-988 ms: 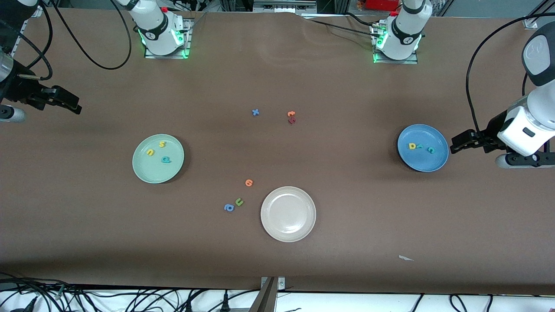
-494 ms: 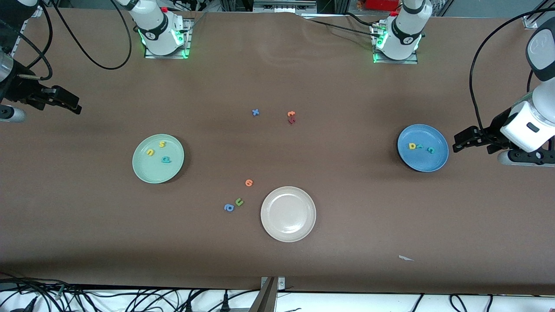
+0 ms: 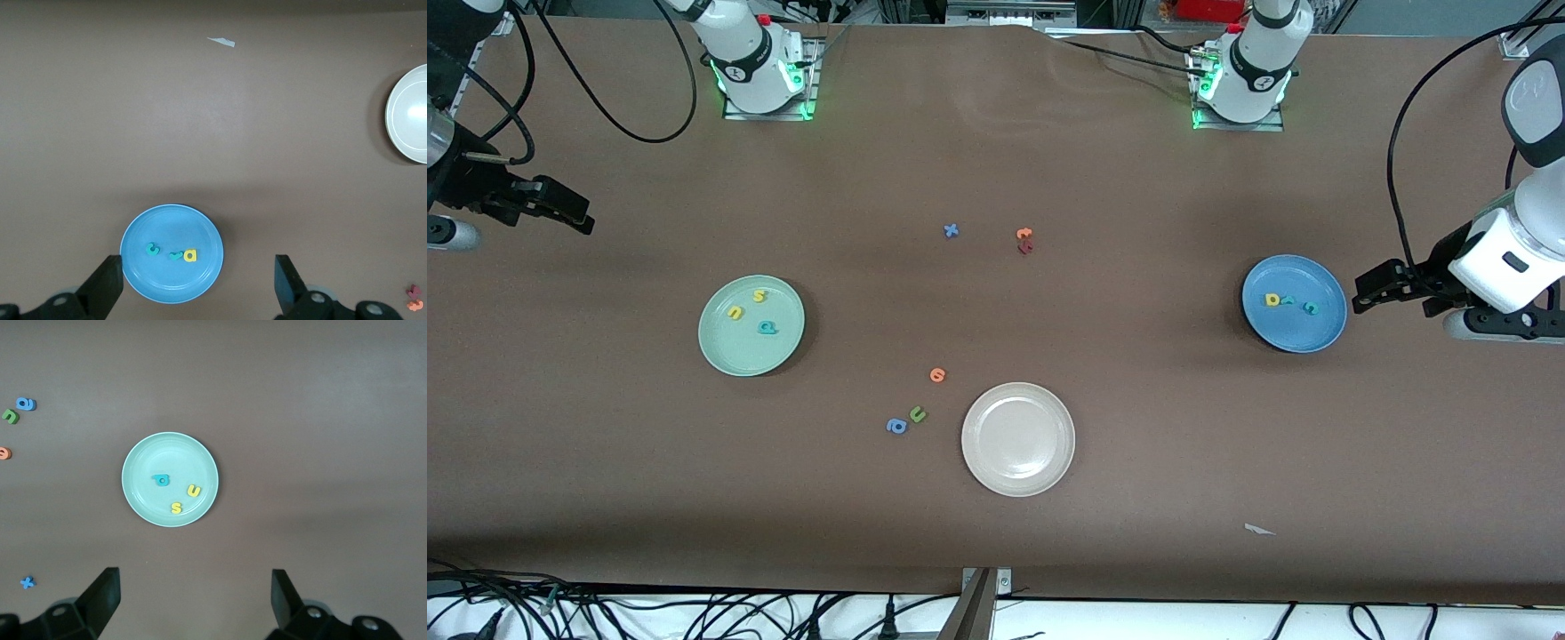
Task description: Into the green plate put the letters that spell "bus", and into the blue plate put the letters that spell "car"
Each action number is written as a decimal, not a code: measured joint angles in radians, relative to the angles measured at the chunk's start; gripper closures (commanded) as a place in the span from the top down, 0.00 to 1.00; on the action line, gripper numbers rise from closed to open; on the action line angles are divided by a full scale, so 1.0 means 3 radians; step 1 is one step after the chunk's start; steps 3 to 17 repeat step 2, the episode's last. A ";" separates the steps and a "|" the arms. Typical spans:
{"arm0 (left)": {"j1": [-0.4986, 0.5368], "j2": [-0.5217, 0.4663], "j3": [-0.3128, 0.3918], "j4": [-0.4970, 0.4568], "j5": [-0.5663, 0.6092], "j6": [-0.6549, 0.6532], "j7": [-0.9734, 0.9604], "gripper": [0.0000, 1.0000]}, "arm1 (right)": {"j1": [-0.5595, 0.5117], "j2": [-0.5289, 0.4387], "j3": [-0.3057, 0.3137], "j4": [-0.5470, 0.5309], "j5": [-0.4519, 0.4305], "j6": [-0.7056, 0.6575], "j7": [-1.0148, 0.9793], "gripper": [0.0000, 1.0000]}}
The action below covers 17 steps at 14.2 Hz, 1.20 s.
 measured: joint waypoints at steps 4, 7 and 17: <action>0.0000 0.0000 0.0000 0.0000 0.0000 0.0000 0.0000 1.00 | 0.0000 0.0000 0.0000 0.0000 0.0000 0.0000 0.0000 1.00; 0.0000 0.0000 0.0000 0.0000 0.0000 0.0000 0.0000 1.00 | 0.0000 0.0000 0.0000 0.0000 0.0000 0.0000 0.0000 1.00; 0.0000 0.0000 0.0000 0.0000 0.0000 0.0000 0.0000 1.00 | 0.0000 0.0000 0.0000 0.0000 0.0000 0.0000 0.0000 1.00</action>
